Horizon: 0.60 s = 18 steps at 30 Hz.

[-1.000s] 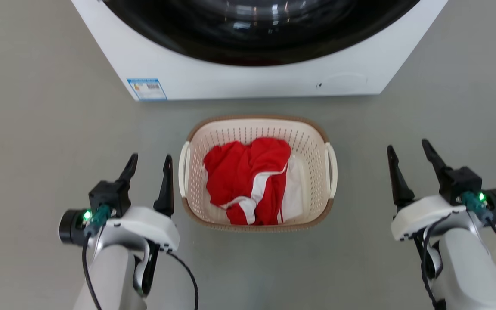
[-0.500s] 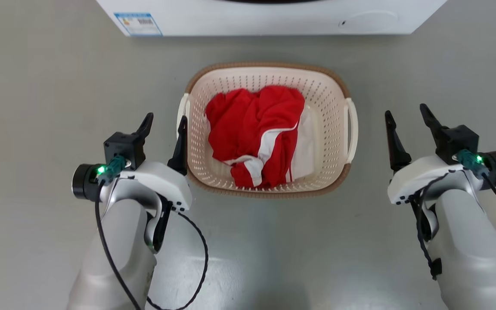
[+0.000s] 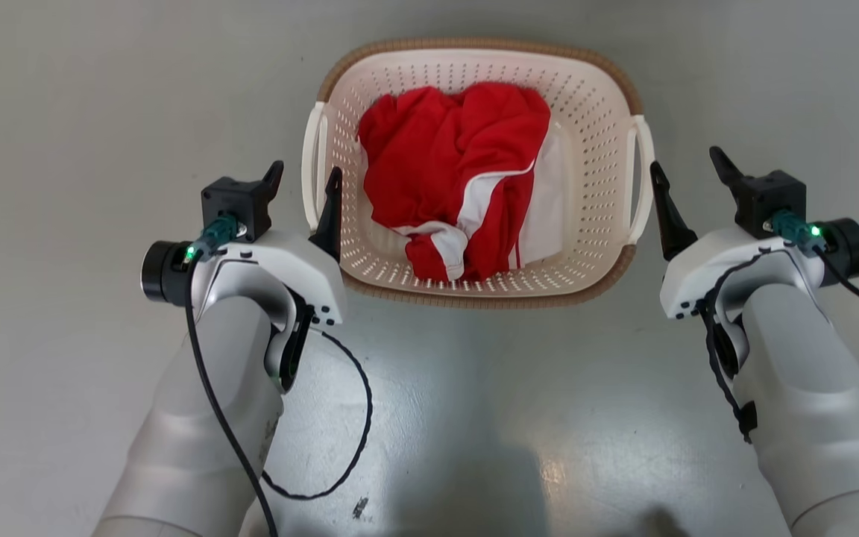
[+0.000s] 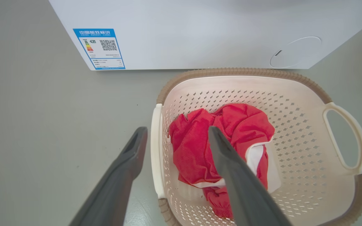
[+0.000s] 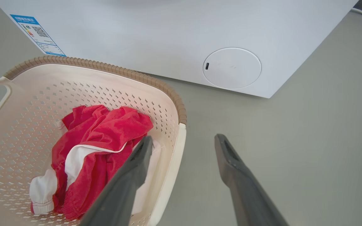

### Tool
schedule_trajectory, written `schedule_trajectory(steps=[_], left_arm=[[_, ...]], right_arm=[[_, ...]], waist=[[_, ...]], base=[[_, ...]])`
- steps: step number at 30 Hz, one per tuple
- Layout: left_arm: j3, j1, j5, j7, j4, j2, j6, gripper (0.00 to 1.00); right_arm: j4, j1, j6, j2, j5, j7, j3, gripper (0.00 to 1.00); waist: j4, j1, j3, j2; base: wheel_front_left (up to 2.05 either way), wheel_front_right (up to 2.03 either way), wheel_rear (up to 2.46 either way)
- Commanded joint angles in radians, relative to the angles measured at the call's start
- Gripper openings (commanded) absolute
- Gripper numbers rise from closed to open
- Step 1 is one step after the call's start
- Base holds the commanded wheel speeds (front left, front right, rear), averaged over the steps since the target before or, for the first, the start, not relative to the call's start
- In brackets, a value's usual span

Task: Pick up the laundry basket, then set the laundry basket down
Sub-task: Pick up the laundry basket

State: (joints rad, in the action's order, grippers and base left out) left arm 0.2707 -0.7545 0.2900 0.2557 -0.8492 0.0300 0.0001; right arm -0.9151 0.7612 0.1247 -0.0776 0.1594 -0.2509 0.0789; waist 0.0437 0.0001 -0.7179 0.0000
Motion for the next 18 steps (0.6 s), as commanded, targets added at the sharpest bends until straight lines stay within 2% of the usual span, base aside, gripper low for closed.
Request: schedule_trajectory(steps=[1, 18], left_arm=[[-0.010, -0.016, 0.010, 0.006, 0.001, 0.020, 0.012, 1.00], [0.053, -0.091, 0.057, 0.006, -0.056, 0.020, 0.035, 1.00]], right_arm=[[0.005, 0.002, 0.006, 0.011, 0.005, -0.011, -0.022, 1.00], [-0.026, 0.034, 0.006, 0.012, 0.012, -0.011, -0.020, 1.00]], waist=[[0.003, -0.0001, -0.018, 0.0000], [0.002, -0.0001, -0.074, 0.0000]], base=[[0.00, 0.00, 0.00], [0.00, 0.00, 0.00]])
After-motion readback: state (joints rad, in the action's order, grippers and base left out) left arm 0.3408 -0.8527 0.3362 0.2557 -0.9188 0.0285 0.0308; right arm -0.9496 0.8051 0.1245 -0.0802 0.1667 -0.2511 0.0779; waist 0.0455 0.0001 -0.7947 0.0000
